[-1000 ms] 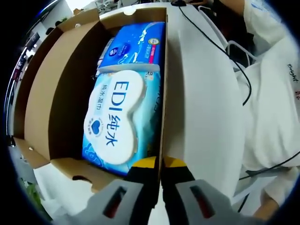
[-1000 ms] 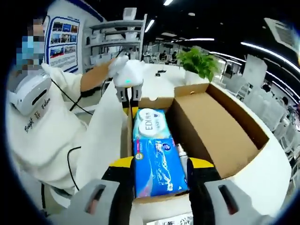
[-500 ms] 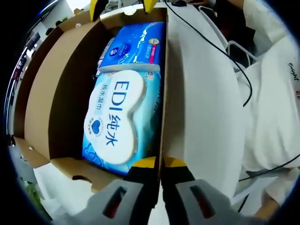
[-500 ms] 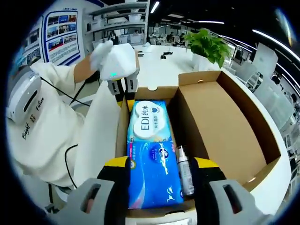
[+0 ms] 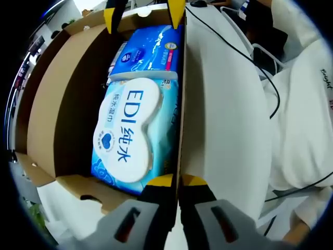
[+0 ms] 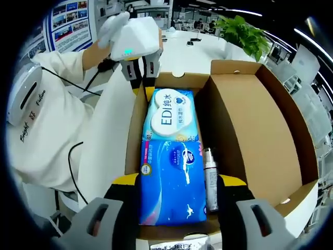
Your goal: Operate the shoe box by opening the lid, removing the specified soft item, and placing it in the target area until the item is outside and the box remains undamaged.
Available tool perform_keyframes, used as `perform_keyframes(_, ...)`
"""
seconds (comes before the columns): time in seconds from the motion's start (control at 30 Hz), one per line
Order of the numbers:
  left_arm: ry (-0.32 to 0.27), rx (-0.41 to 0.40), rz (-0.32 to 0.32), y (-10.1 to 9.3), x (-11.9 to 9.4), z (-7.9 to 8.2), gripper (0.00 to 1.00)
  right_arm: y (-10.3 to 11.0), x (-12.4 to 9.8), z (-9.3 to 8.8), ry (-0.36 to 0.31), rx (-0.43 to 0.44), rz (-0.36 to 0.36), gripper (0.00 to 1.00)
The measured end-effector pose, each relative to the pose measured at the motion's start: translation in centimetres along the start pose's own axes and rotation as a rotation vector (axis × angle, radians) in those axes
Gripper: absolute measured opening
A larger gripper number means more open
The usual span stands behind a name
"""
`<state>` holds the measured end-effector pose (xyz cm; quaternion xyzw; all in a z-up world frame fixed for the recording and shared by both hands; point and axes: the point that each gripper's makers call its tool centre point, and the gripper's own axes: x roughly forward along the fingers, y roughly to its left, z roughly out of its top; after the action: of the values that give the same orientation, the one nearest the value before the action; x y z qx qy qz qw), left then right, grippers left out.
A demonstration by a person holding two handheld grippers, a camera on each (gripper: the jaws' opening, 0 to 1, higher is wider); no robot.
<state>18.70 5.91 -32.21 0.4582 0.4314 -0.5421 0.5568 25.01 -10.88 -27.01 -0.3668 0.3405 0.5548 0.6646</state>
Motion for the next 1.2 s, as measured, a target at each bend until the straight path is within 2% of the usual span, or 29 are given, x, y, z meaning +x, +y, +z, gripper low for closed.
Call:
perform_keyframes(0.07, 0.001, -0.001, -0.001, 0.1, 0.0, 0.0, 0.02, 0.3, 0.1, 0.3, -0.009, 0.037, 0.028, 0.62)
perform_keyframes(0.23, 0.001, -0.001, -0.002, 0.9, -0.1, 0.0, 0.02, 0.5, 0.6, 0.1, 0.022, 0.010, 0.039, 0.60)
perform_keyframes(0.37, 0.003, -0.007, -0.002, 1.2, 0.0, 0.0, 0.02, 0.8, 1.2, -0.7, 0.084, 0.059, 0.120, 0.59)
perform_keyframes(0.43, 0.002, -0.007, 0.002, 1.2, 0.0, 0.0, 0.02, 0.6, 1.9, -0.7, 0.102, 0.034, 0.121, 0.62)
perform_keyframes(0.47, -0.001, -0.005, 0.004, 1.3, 0.1, 0.0, 0.02, 0.8, 2.1, -0.9, 0.132, 0.023, 0.138, 0.60)
perform_keyframes(0.5, -0.002, -0.003, 0.005, 1.5, 0.1, 0.0, 0.02, 0.8, 2.3, -1.2, 0.164, 0.000, 0.127, 0.60)
perform_keyframes(0.57, -0.001, -0.002, 0.006, 1.5, 0.1, 0.0, 0.02, 1.1, 2.7, -1.1, 0.183, -0.002, 0.130, 0.60)
perform_keyframes(0.67, -0.001, -0.004, 0.003, 1.4, 0.1, 0.0, 0.02, 1.1, 2.8, -1.0, 0.197, -0.012, 0.120, 0.61)
perform_keyframes(0.8, 0.001, -0.005, 0.004, 1.4, 0.1, 0.0, 0.02, 1.2, 2.9, -1.2, 0.223, 0.015, 0.112, 0.59)
perform_keyframes(0.93, 0.001, -0.004, 0.007, 1.4, 0.2, -0.1, 0.02, 1.4, 3.7, -1.4, 0.238, 0.021, 0.109, 0.62)
perform_keyframes(1.2, 0.001, -0.004, 0.008, 1.4, 0.2, -0.2, 0.02, 1.2, 4.4, -1.7, 0.343, 0.002, 0.117, 0.64)
